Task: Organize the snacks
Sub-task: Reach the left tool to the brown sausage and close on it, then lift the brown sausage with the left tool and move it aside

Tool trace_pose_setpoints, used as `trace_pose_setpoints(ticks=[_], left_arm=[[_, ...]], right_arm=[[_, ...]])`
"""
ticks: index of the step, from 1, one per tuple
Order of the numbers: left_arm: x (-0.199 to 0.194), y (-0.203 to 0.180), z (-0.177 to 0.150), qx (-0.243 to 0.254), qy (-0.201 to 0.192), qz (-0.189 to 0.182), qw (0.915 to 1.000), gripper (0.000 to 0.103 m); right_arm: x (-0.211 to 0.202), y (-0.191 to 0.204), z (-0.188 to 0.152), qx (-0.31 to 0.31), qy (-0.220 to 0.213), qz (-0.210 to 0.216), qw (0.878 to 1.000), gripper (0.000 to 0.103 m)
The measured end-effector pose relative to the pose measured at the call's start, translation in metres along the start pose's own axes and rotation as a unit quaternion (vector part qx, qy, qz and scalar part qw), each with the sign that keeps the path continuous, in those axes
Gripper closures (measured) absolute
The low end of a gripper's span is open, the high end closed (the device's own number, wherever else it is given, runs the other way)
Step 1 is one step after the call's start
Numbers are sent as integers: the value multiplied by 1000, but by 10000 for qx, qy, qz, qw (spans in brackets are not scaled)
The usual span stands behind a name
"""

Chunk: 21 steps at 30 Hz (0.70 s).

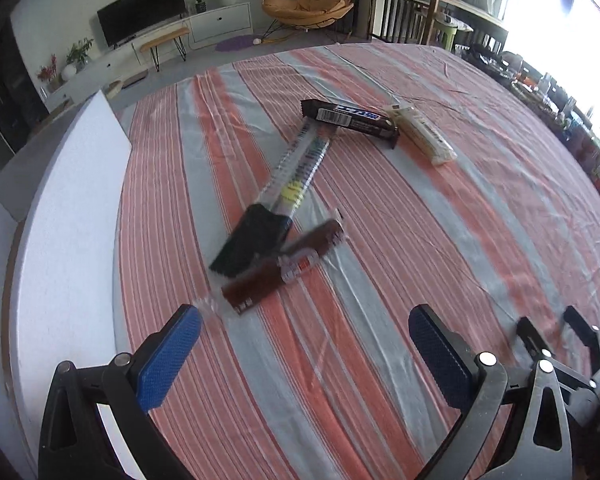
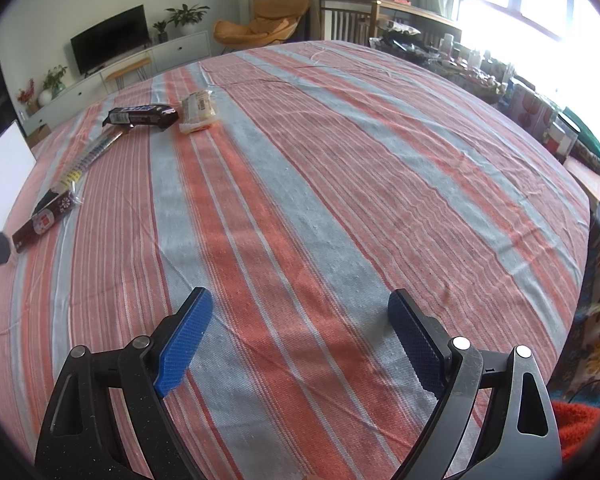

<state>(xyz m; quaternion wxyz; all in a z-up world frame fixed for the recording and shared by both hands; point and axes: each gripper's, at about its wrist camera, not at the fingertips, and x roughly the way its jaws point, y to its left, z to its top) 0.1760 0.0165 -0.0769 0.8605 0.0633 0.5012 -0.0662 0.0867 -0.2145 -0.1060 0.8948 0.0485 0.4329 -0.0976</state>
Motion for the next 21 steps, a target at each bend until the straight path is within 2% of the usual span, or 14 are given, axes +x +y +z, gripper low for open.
trace_pose_setpoints(ticks=[3,6,9,10,12,13,14,18,21], left_arm=[[19,-5,11,406,-96,191,9989,1],[37,-10,12,762,62,239,9968,10],[40,-14,7,828,175,86,9964,20],[39,-15,5,818,158,60,9965,25],[37,-18,-1,781,222,-24,9967,45],[35,-18,-3,721,256,-132,9970,62],[33,-19,-5,607,317,-313,9972,73],[29,-35,-11,370,393,-905,9944,74],[26,-54,-13,406,320,-1270,9906,66]], right_arm=[[0,0,0,3,0,-1,10000,11],[0,0,0,2,0,0,10000,11],[0,0,0,3,-1,-3,10000,11],[0,0,0,5,-2,-4,10000,11],[0,0,0,5,-2,-5,10000,11],[0,0,0,5,-2,-3,10000,11],[0,0,0,5,-2,-4,10000,11],[0,0,0,4,-3,-1,10000,11],[0,0,0,5,-3,2,10000,11]])
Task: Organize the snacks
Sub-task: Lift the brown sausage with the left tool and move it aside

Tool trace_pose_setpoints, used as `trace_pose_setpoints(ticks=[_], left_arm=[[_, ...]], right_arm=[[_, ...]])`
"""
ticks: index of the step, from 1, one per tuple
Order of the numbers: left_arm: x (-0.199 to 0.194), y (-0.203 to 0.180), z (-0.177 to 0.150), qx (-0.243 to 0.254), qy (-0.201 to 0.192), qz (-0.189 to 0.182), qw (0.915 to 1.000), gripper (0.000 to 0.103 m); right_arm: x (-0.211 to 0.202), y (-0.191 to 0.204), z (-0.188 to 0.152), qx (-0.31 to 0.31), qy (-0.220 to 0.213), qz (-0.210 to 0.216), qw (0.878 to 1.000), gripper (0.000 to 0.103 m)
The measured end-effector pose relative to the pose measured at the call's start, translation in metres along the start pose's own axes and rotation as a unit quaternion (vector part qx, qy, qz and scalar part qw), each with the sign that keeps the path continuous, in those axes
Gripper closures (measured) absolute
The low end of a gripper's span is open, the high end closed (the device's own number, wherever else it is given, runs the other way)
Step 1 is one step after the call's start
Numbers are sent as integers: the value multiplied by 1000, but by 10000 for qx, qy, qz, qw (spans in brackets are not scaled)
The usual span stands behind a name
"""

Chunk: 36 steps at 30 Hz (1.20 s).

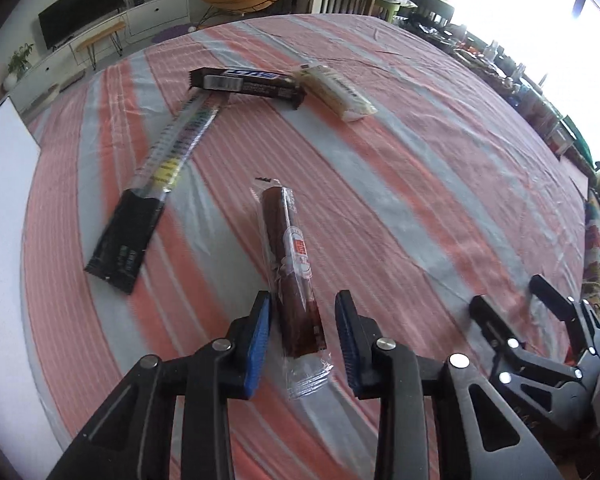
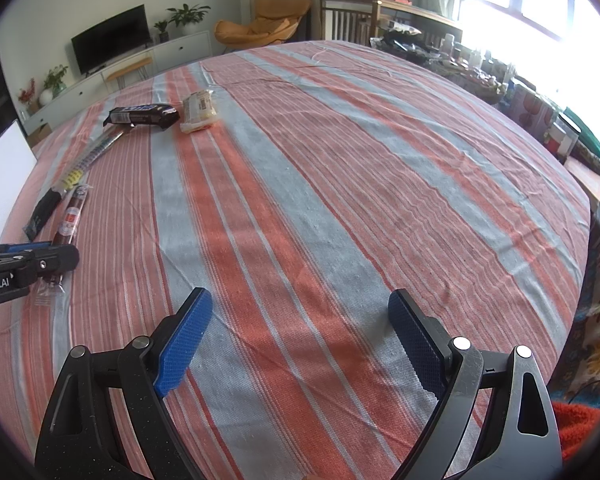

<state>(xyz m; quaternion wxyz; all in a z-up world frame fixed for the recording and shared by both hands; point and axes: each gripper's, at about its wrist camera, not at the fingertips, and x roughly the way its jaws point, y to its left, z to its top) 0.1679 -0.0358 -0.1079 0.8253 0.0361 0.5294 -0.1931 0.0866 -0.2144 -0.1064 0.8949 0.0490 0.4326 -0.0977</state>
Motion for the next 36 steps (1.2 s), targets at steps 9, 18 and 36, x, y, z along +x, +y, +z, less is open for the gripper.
trace_pose_setpoints(ticks=[9,18,36], left_arm=[[-40,7,17,-291,-436,-196,9984,25],[-61,84,61,-1043,-654,512,9911,24],[24,102,79,-997,-111,1032,9896,78]], right_arm=[[0,0,0,1,-2,-6,10000,11],[0,0,0,1,-3,-6,10000,11],[0,2,0,-4,-4,3,10000,10]])
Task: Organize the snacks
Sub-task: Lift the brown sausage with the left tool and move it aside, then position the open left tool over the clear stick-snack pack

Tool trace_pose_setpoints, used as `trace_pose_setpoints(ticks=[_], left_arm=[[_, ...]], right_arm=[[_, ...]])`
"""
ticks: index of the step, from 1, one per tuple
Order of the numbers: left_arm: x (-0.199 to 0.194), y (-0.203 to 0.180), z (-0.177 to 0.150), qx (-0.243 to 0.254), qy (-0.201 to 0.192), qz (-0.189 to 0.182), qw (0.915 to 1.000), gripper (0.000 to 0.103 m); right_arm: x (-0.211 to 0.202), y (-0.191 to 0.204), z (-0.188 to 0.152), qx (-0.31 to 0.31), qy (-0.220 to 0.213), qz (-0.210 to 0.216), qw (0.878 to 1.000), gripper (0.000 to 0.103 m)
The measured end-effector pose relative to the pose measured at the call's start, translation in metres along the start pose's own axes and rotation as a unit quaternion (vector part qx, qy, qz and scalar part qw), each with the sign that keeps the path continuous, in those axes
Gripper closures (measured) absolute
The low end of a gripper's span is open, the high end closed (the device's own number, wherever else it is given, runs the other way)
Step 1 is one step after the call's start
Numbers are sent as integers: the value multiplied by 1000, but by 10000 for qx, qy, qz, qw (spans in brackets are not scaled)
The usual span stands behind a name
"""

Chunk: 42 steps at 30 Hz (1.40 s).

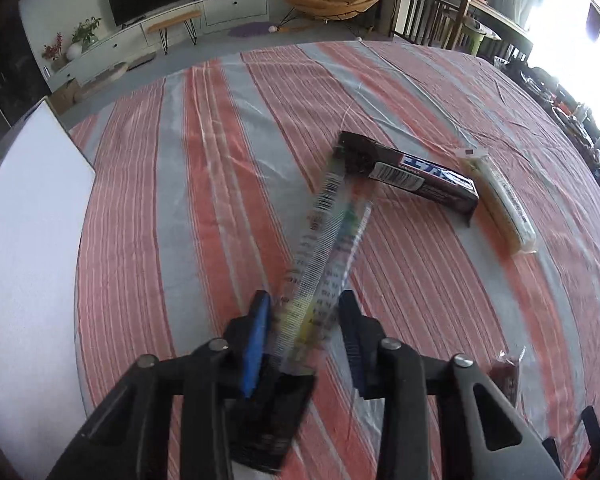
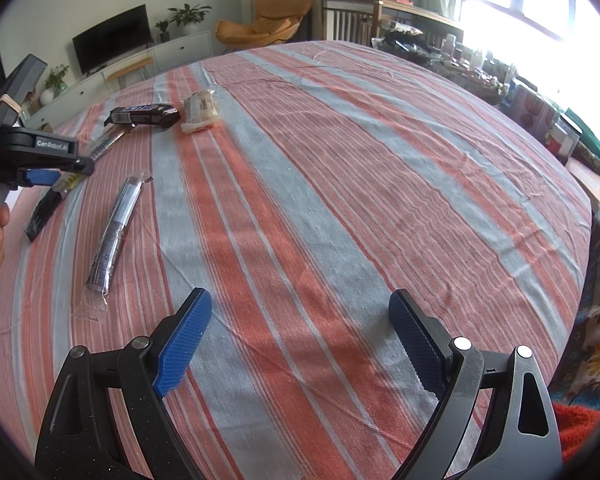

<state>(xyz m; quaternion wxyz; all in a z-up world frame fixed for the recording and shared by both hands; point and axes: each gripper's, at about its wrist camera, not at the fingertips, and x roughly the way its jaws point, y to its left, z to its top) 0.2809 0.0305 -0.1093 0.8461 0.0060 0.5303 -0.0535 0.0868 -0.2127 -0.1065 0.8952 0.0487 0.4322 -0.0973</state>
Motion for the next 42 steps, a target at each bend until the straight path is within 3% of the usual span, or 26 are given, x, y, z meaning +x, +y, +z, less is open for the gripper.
trace_pose_setpoints(ticks=[5,9,10,12,13,14,18,23,42], left_arm=[[-33,17,-56,-754,162,254,9967,81],[-66,12,-117,-832,43,102,9965,78],[-72,9,-129,-804,-13,70,9967,71],[-79,4,-146,-702,-118,99,9974,48],[-80,2,-151,-622,-191,129,9978,30],[-80,1,-154,-541,-262,170,9980,22],[-69,-1,-157,-430,-400,409,9974,20],[-61,5,-156,-527,-618,521,9953,3],[-60,5,-160,-563,-817,564,9935,0]], right_arm=[[0,0,0,2,0,3,10000,10],[0,0,0,-2,-1,1,10000,10],[0,0,0,1,1,2,10000,10],[0,0,0,2,-1,0,10000,10],[0,0,0,2,0,1,10000,10],[0,0,0,0,0,1,10000,10],[0,0,0,-1,0,3,10000,10],[0,0,0,1,-2,0,10000,10],[0,0,0,1,-3,3,10000,10]])
